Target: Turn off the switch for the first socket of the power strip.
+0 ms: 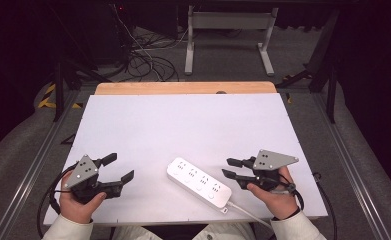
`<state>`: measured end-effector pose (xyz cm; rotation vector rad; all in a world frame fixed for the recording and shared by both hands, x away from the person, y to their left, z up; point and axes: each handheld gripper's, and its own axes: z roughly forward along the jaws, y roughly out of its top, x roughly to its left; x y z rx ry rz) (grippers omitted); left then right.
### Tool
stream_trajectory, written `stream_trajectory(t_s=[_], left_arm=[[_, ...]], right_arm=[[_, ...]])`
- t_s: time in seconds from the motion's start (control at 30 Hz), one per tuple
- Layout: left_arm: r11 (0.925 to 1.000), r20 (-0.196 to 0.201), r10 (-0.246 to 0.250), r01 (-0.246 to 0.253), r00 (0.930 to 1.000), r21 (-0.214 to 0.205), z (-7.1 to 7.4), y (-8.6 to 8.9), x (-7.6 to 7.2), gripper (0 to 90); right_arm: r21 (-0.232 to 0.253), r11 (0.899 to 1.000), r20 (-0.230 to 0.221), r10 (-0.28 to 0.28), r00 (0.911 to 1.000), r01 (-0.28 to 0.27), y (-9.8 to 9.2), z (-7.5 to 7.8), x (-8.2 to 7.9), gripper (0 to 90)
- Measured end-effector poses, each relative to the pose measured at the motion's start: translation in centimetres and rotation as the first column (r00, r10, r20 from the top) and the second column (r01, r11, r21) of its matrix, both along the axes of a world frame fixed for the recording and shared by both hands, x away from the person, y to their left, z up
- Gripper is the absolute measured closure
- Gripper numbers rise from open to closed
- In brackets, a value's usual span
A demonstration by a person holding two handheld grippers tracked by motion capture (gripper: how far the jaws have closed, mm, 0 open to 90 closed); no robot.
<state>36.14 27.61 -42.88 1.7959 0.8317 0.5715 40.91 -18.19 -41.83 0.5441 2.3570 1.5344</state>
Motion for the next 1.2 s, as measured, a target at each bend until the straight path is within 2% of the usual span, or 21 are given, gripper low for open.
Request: stream_trajectory(t_s=[0.2,0.6,0.97,1.07,1.1,1.2], left_arm=[[1.0,-0.002,-0.001,0.001,1.0,0.0,0.0,0.0,0.0,19.6],[1.0,-0.006,0.0,0.0,1.0,-0.001,-0.1,0.0,0.0,19.7],[1.0,-0.004,0.005,-0.005,1.0,0.002,0.0,0.1,0.0,20.1],[1.0,-0.01,0.002,-0.002,1.0,0.002,0.0,0.0,0.0,21.0],[1.0,-0.011,0.002,-0.002,0.9999,0.0,-0.1,0.0,0.0,21.0],[1.0,-0.019,0.002,-0.002,0.9998,0.001,-0.1,0.0,0.0,21.1]], right_arm=[[-0.017,0.999,-0.018,0.048,0.9987,-0.048,1.3,-0.1,0.2,72.3],[-0.046,0.992,-0.037,0.12,0.9921,-0.122,4.0,-0.4,0.2,76.4],[-0.058,0.988,-0.051,0.139,0.989,-0.141,4.6,-0.6,0.2,81.4],[-0.079,0.986,-0.088,0.141,0.9861,-0.148,4.5,-0.6,0.1,89.0],[-0.079,0.986,-0.088,0.141,0.9861,-0.148,4.5,-0.6,0.1,89.0],[-0.141,0.977,-0.137,0.14,0.9807,-0.159,4.8,-0.7,0.0,90.0]])
